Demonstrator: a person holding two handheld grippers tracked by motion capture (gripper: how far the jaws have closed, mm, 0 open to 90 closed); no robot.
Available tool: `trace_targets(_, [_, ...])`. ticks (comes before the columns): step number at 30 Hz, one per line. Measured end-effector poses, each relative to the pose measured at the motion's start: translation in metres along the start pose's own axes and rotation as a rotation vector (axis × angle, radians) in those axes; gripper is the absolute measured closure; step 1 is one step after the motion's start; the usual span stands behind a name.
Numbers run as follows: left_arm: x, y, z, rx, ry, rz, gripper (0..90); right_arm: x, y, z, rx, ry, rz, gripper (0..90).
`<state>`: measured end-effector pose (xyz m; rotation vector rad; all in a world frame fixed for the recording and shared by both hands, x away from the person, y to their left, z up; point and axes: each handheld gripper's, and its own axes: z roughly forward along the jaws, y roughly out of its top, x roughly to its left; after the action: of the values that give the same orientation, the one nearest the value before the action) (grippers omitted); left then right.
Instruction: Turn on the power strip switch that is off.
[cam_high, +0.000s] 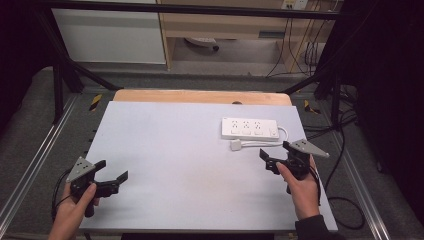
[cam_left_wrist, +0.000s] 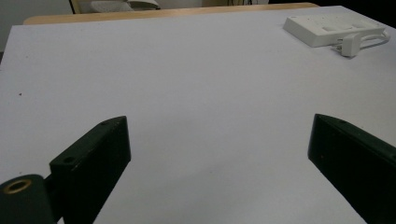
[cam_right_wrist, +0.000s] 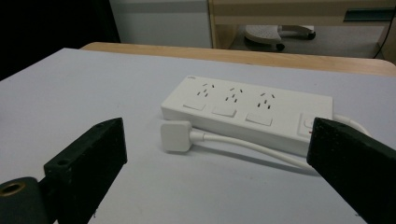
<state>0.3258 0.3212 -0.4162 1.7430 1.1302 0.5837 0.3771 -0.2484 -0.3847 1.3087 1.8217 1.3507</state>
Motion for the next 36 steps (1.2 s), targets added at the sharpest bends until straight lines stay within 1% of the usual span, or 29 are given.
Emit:
trace_targets(3, [0.000, 0.000, 0.000, 0.001, -0.001, -0.001, 6.0, -0.001, 0.007, 0.007, 0.004, 0.008, 0.004, 4.6])
trace_targets(5, [0.000, 0.000, 0.000, 0.001, 0.000, -0.001, 6.0, -0.001, 0.011, 0.012, 0.013, 0.004, -0.004, 4.0])
trace_targets(11, [0.001, -0.001, 0.000, 0.003, 0.001, -0.002, 6.0, -0.004, 0.019, 0.021, 0.020, -0.007, 0.005, 3.3])
trace_targets(13, [0.001, -0.001, 0.000, 0.003, 0.003, -0.002, 6.0, -0.006, 0.023, 0.023, 0.023, -0.008, 0.018, 3.0])
trace_targets(15, [0.001, -0.001, 0.000, 0.005, 0.004, -0.001, 6.0, -0.007, 0.026, 0.025, 0.023, -0.012, 0.019, 3.3])
trace_targets(17, [0.001, -0.001, 0.000, 0.006, 0.003, -0.003, 6.0, -0.008, 0.030, 0.027, 0.024, -0.016, 0.011, 3.9])
trace_targets(19, [0.001, -0.001, 0.001, 0.008, 0.002, -0.005, 6.0, -0.008, 0.034, 0.028, 0.038, 0.001, 0.012, 4.0])
trace_targets(21, [0.001, -0.001, 0.001, 0.008, 0.002, -0.005, 6.0, -0.008, 0.039, 0.031, 0.044, 0.001, 0.009, 3.7])
trace_targets(24, [0.001, -0.001, 0.001, 0.010, 0.002, -0.003, 6.0, -0.008, 0.044, 0.033, 0.035, -0.005, -0.002, 3.6])
trace_targets(30, [0.001, -0.001, 0.001, 0.013, 0.007, 0.004, 6.0, -0.012, 0.051, 0.038, 0.005, -0.005, 0.014, 2.1])
trace_targets(33, [0.001, -0.002, 0.001, 0.014, 0.008, 0.009, 6.0, -0.014, 0.053, 0.040, -0.014, -0.010, 0.023, 2.9])
trace_targets(36, [0.000, -0.002, 0.002, 0.018, 0.011, 0.017, 6.0, -0.016, 0.057, 0.044, -0.018, -0.020, 0.012, 3.1])
